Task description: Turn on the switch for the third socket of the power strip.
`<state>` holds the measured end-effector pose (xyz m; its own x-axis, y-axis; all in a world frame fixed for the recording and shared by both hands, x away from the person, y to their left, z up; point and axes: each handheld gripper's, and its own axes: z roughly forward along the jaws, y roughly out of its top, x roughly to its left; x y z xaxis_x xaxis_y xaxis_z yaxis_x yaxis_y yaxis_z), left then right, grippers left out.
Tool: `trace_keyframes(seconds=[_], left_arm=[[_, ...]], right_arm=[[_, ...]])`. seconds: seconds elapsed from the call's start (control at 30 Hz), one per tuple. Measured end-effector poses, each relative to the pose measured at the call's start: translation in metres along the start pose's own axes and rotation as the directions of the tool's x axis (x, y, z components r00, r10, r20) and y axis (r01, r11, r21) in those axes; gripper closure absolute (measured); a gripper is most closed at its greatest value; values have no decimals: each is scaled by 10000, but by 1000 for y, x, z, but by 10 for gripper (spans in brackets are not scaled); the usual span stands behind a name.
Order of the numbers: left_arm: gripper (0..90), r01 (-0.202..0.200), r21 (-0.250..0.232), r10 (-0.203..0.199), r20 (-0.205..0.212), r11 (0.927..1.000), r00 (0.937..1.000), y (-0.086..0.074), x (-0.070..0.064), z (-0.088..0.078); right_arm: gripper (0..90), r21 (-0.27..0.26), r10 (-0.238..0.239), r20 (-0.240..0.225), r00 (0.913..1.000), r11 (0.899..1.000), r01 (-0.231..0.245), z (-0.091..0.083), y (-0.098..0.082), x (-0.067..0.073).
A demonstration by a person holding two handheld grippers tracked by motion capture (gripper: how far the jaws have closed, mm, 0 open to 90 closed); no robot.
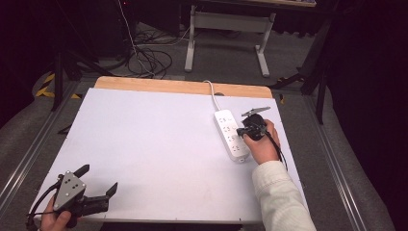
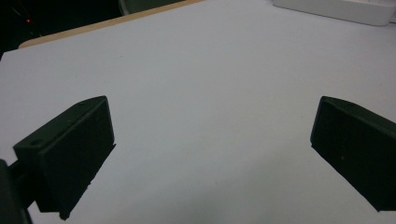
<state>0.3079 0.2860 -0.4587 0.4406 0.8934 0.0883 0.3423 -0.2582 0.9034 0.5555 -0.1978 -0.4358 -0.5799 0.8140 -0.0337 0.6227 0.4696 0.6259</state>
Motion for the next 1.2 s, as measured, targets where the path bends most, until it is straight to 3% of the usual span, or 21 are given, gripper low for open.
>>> trace_keyframes(seconds=[0.2, 1.2], left_arm=[[0, -11, 31, 11, 4, 10000, 10000, 0, 0, 0], [0, -23, 53, 23, 6, 10000, 10000, 0, 0, 0]], right_arm=[[900, 338, -103, 76, 9999, 9994, 100, 4, 0, 2], [900, 410, -144, 533, 9985, 9991, 123, 6, -1, 7]])
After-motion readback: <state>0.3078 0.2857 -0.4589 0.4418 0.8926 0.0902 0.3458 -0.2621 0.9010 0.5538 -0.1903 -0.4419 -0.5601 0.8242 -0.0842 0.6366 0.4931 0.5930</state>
